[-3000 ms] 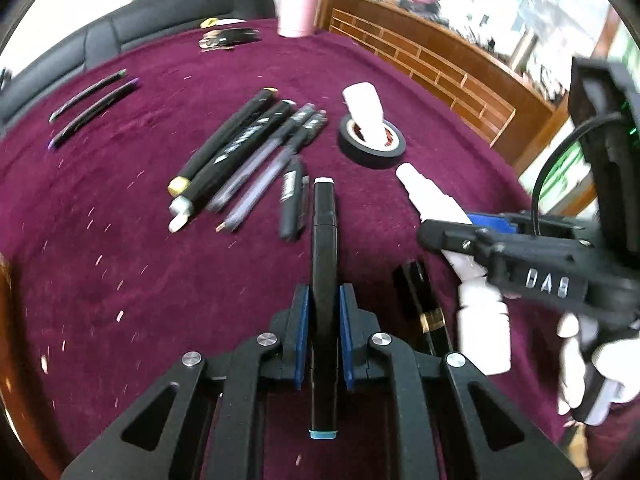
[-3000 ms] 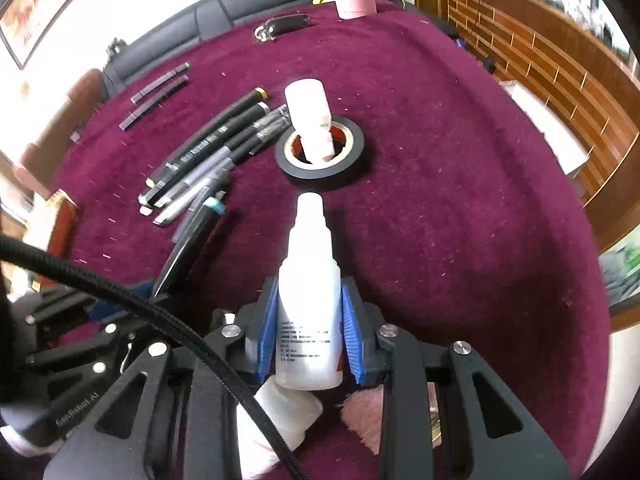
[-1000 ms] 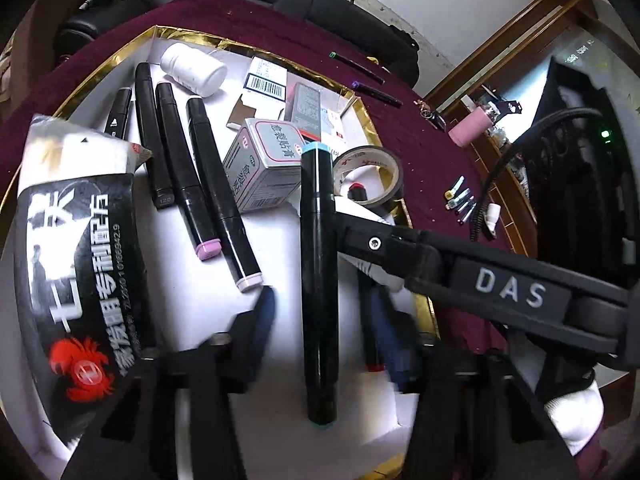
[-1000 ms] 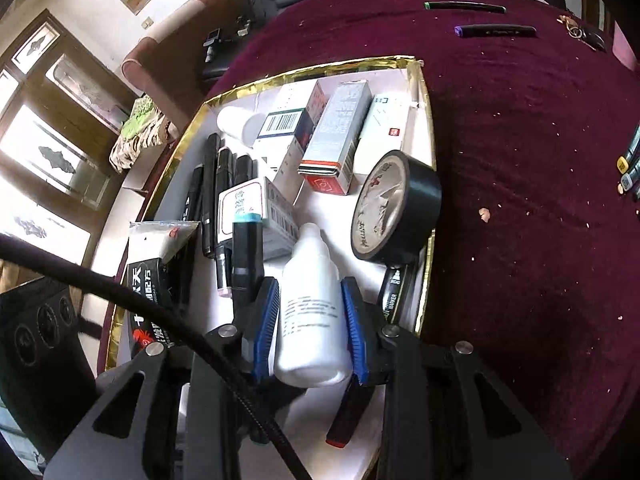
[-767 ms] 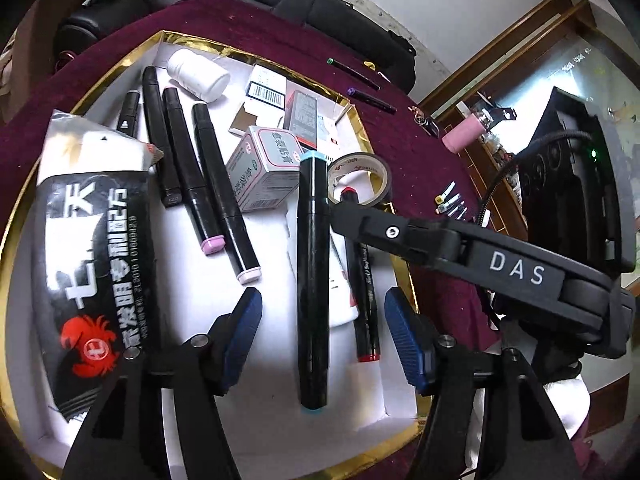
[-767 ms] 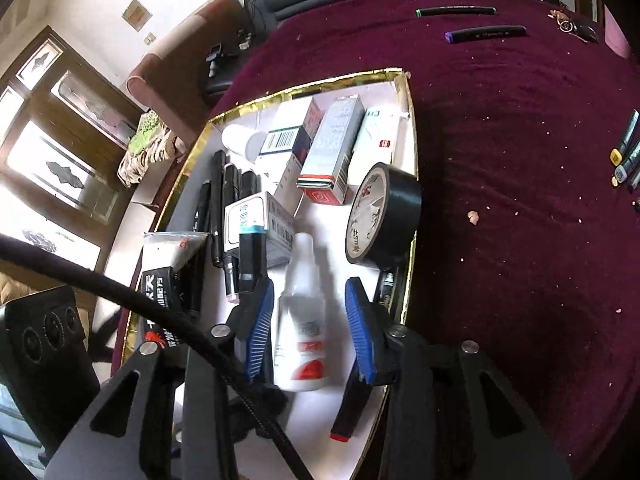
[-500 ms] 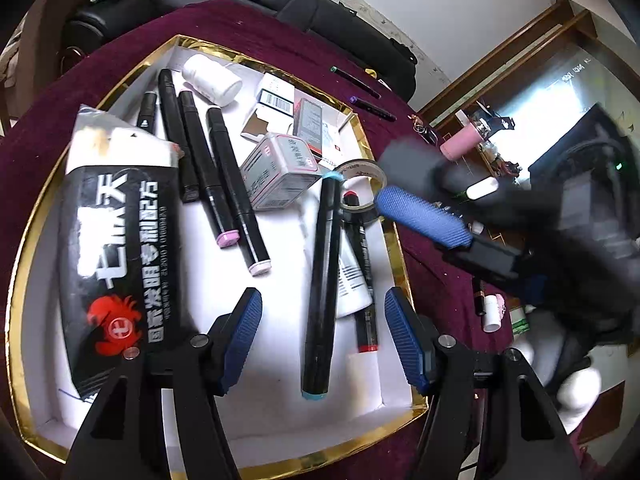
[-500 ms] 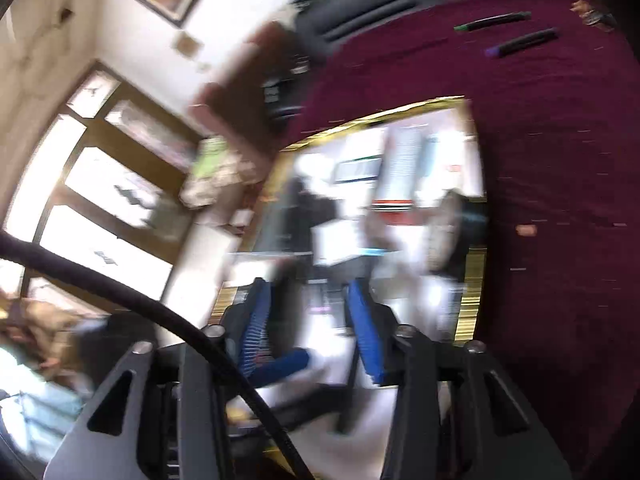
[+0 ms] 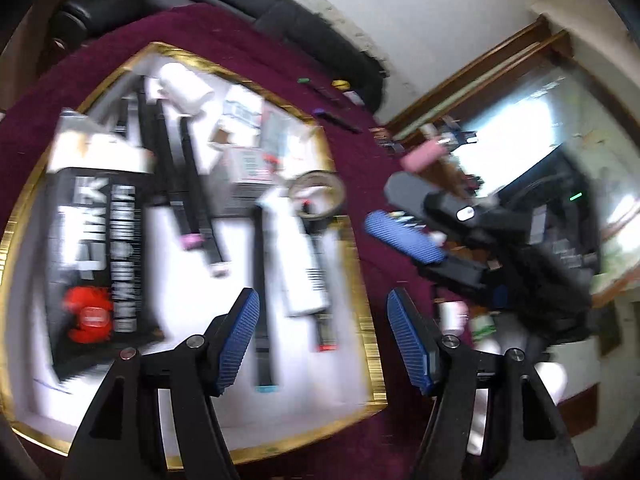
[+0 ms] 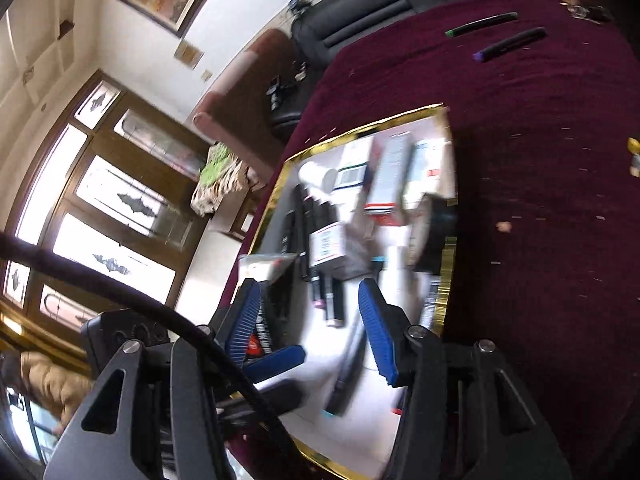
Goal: Organize objects
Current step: 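Move both open tools from the tray back to the pile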
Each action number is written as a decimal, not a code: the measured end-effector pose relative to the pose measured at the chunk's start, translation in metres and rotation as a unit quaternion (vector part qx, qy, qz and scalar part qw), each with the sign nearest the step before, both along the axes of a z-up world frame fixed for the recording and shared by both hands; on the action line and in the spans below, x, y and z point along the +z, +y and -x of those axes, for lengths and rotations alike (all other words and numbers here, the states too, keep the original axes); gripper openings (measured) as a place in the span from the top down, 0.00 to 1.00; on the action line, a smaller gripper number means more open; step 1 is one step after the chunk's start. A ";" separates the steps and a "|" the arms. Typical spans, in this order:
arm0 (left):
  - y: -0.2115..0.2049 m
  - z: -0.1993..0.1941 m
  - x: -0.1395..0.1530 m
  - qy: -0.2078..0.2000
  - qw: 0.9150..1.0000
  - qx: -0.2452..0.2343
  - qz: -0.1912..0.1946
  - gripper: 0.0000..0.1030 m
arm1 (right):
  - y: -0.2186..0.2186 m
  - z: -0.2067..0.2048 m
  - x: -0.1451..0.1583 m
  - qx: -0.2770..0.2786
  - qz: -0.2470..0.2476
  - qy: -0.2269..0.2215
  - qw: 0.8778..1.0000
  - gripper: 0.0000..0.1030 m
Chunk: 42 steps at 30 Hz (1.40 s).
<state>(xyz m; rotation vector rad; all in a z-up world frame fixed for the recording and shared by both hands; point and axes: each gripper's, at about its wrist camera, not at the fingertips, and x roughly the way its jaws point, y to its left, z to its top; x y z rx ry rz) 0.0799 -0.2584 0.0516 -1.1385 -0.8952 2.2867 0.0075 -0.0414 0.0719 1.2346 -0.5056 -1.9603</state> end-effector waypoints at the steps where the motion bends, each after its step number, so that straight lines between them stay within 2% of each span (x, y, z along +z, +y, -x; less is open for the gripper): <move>1: 0.003 0.002 0.003 0.008 1.000 -0.007 -0.016 0.28 | 0.010 0.000 0.002 -0.008 0.002 0.001 1.000 0.50; 2: 0.005 0.002 0.005 0.019 0.999 -0.012 -0.035 0.07 | 0.021 -0.001 0.004 -0.019 0.003 0.004 1.000 0.50; 3: 0.007 0.003 0.009 0.038 0.997 -0.017 -0.069 0.01 | 0.035 -0.002 0.009 -0.035 0.003 0.009 0.999 0.49; 6: 0.011 -0.001 0.011 0.075 0.982 -0.035 -0.171 0.01 | 0.066 -0.008 0.028 -0.073 0.001 0.042 0.996 0.45; 9: 0.025 -0.002 0.019 0.095 0.975 -0.050 -0.197 0.01 | 0.100 -0.028 0.059 -0.120 -0.019 0.115 0.986 0.41; 10: 0.031 -0.002 0.022 0.098 0.973 -0.060 -0.201 0.01 | 0.112 -0.039 0.073 -0.144 -0.036 0.152 0.977 0.38; 12: 0.045 -0.002 0.029 0.098 0.972 -0.085 -0.198 0.01 | 0.127 -0.064 0.095 -0.197 -0.083 0.227 0.950 0.28; 13: 0.053 -0.001 0.033 0.098 0.973 -0.096 -0.188 0.01 | 0.134 -0.077 0.105 -0.228 -0.109 0.267 0.930 0.16; 15: 0.067 -0.005 0.043 0.102 0.975 -0.107 -0.163 0.01 | 0.151 -0.109 0.118 -0.290 -0.138 0.344 0.883 0.00; 16: 0.073 -0.005 0.047 0.103 0.977 -0.109 -0.150 0.01 | 0.159 -0.117 0.119 -0.302 -0.133 0.355 0.875 0.00; 17: 0.078 -0.004 0.049 0.101 0.979 -0.109 -0.142 0.01 | 0.169 -0.119 0.116 -0.303 -0.119 0.346 0.880 0.00; 18: 0.084 -0.005 0.052 0.099 0.979 -0.109 -0.140 0.01 | 0.181 -0.110 0.108 -0.274 -0.101 0.299 0.909 0.00; 20: 0.092 -0.008 0.055 0.098 0.979 -0.109 -0.143 0.01 | 0.193 -0.090 0.089 -0.238 -0.092 0.221 0.941 0.00; 21: 0.101 -0.007 0.056 0.096 0.980 -0.114 -0.135 0.01 | 0.205 -0.083 0.075 -0.252 -0.101 0.187 0.944 0.00; 24: 0.126 -0.007 0.057 0.091 0.986 -0.119 -0.074 0.01 | 0.237 -0.085 0.057 -0.296 -0.093 0.168 0.936 0.00; 27: 0.145 -0.001 0.053 0.080 0.987 -0.131 -0.041 0.01 | 0.274 -0.088 0.049 -0.337 -0.080 0.161 0.924 0.00; 31: 0.172 0.011 0.045 0.056 0.986 -0.151 0.032 0.01 | 0.328 -0.089 0.031 -0.368 -0.057 0.107 0.922 0.00; 35: 0.201 0.032 0.022 0.014 0.983 -0.171 0.070 0.02 | 0.370 -0.095 0.004 -0.395 -0.049 0.056 0.915 0.00; 37: 0.218 0.041 0.012 -0.003 0.979 -0.181 0.087 0.02 | 0.380 -0.095 -0.007 -0.396 -0.044 0.037 0.916 0.00; 42: 0.271 0.048 0.011 -0.003 0.968 -0.223 0.116 0.02 | 0.388 -0.090 -0.018 -0.385 -0.058 0.024 0.921 0.00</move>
